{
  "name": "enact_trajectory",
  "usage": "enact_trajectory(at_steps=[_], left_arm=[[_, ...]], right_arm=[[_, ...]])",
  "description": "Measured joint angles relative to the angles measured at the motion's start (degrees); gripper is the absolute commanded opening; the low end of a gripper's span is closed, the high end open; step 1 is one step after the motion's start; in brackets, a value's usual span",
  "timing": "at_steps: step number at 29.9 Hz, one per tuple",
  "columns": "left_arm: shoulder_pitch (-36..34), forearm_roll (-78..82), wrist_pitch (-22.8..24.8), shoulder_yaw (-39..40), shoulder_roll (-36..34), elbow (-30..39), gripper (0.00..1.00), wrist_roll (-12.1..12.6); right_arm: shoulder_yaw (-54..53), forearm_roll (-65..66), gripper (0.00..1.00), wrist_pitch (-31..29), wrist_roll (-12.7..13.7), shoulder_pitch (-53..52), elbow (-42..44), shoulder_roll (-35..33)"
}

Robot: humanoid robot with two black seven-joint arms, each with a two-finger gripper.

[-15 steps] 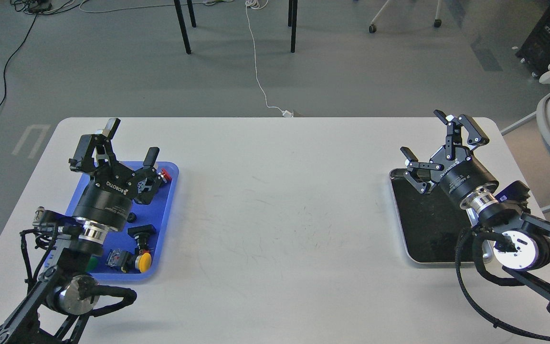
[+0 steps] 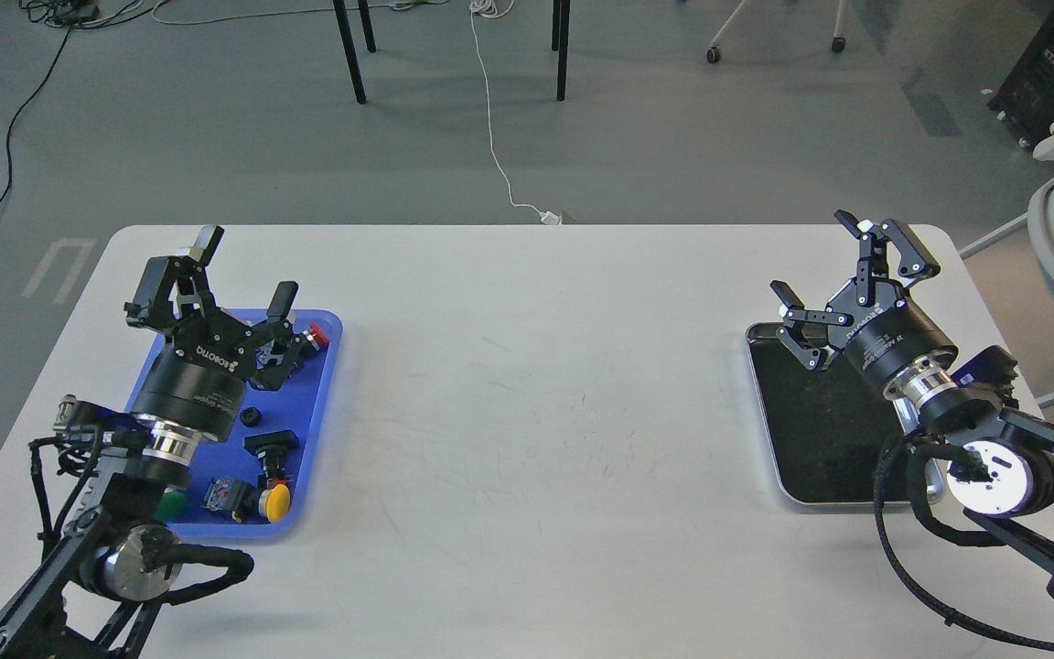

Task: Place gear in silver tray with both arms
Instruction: 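Move the left gripper over the blue tray toward a black gear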

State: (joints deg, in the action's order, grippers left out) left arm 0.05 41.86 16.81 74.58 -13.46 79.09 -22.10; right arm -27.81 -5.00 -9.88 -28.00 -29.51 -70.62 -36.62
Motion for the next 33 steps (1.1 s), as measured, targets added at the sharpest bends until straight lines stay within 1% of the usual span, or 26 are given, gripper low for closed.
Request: enact_trajectory(at_steps=[8,16,20,22,25,29,33], left_arm=[[0.07,-0.08,0.76,-0.13,-4.72,-0.11,0.98,0.06],[-0.07,-0.2,0.32,-0.28,-4.77,-0.81,0.98,0.27],[0.1,-0.19,0.32,-0.31,-4.69,-1.41,0.98,-0.29],[0.12,-0.06,0.71,-0.34,-4.8,-1.34,0.98,-1.03],[0.02,0.41,2.26,-0.41,-5.57,-0.96,0.98,-2.4],[-1.4,2.88,5.43,-0.63,-9.07,0.33,0.98,-2.76],[-4.34,12.0,8.47,-0.71,-14.02,2.45,0.98,-3.1]], right_arm=[[-1.1,0.0,0.99,-0.13,0.0,-1.02,0.51,0.2],[-0.76,0.1,0.99,-0.15,0.0,0.09,5.11,0.17],[-0.76,0.27,0.99,-0.2,0.0,0.24,6.98,0.45],[-0.76,0.89,0.99,-0.22,0.0,-0.01,7.23,1.37],[-0.7,2.18,0.99,-0.25,0.0,-0.41,7.26,2.45],[-0.67,2.67,0.99,-0.25,0.0,-0.46,6.97,2.67],[-0.62,2.78,0.99,-0.25,0.0,-0.45,6.9,2.69]])
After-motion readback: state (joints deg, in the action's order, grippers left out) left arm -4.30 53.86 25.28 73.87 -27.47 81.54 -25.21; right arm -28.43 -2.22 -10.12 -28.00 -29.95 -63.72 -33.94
